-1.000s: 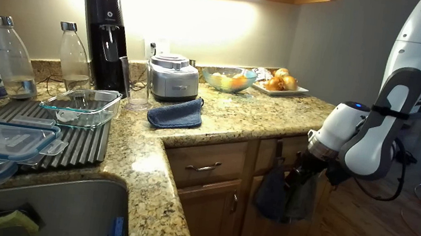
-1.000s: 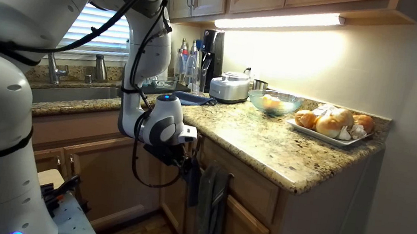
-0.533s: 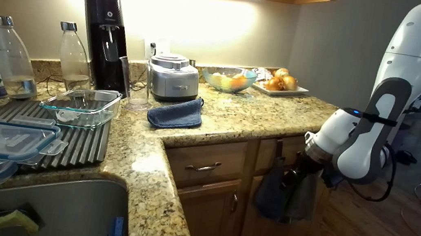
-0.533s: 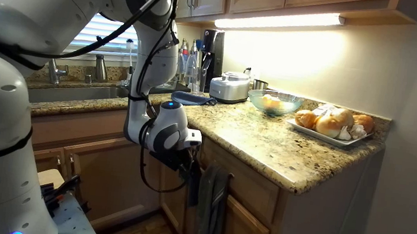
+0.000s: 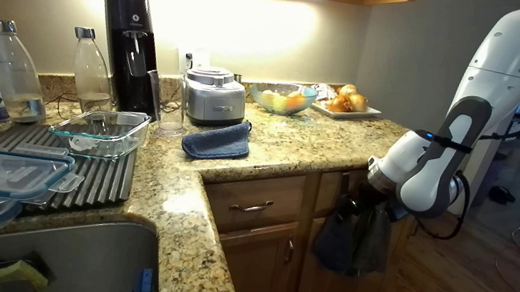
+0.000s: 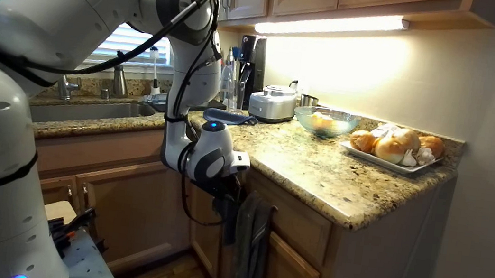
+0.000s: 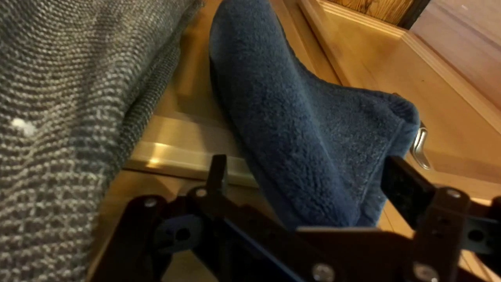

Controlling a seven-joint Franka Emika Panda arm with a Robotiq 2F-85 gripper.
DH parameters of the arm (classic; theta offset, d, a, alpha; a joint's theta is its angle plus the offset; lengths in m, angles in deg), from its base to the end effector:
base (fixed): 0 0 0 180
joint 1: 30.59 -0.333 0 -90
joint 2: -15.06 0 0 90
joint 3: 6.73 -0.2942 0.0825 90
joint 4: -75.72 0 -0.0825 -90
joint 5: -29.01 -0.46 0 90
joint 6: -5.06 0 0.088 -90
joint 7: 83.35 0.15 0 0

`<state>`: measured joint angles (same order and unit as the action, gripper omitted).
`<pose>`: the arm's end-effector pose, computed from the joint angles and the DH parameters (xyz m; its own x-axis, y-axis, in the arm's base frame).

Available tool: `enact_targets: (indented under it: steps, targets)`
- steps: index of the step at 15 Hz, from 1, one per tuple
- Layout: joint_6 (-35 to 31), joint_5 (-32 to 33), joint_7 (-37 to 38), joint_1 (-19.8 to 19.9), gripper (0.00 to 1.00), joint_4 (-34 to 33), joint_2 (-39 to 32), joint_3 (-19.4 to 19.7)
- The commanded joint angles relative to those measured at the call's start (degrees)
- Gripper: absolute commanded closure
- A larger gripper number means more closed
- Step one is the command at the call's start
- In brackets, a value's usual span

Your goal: Take the left blue towel from the hanger and put it on the counter top

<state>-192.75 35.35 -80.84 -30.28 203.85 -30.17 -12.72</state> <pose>0.5403 0.0808 -0.0623 0.9031 0.0924 0.4193 0.1377 -0.9873 -0.0790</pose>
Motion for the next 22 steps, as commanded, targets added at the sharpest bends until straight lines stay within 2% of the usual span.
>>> enact_targets:
  steps: [1, 3, 4, 5, 7, 8, 13, 16, 19, 22]
  targets:
    - [-0.16, 1.24, -2.07, 2.65, 0.00, -1.04, -1.90, -1.58]
    - [-0.14, 1.67, -2.11, 3.42, 0.00, -1.26, -2.26, -2.50]
    - [-0.14, 1.80, -2.12, 3.60, 0.05, -1.53, -2.35, -2.81]
    - [-0.14, 1.89, -2.15, 3.75, 0.26, -1.74, -2.49, -3.04]
    - [-0.15, 2.49, -2.47, 4.17, 0.31, -2.15, -2.65, -3.60]
    - [-0.14, 2.46, -2.61, 3.89, 0.37, -2.27, -2.59, -3.34]
    - [-0.13, 2.36, -3.15, 3.80, 0.72, -1.88, -2.08, -3.04]
    - [-0.15, 2.58, -3.21, 4.10, 0.90, -1.27, -1.40, -3.41]
    - [-0.14, 2.46, -3.28, 3.67, 0.94, -0.29, -0.14, -3.27]
    - [-0.15, 2.22, -3.39, 2.94, 0.91, 1.11, 2.20, -3.16]
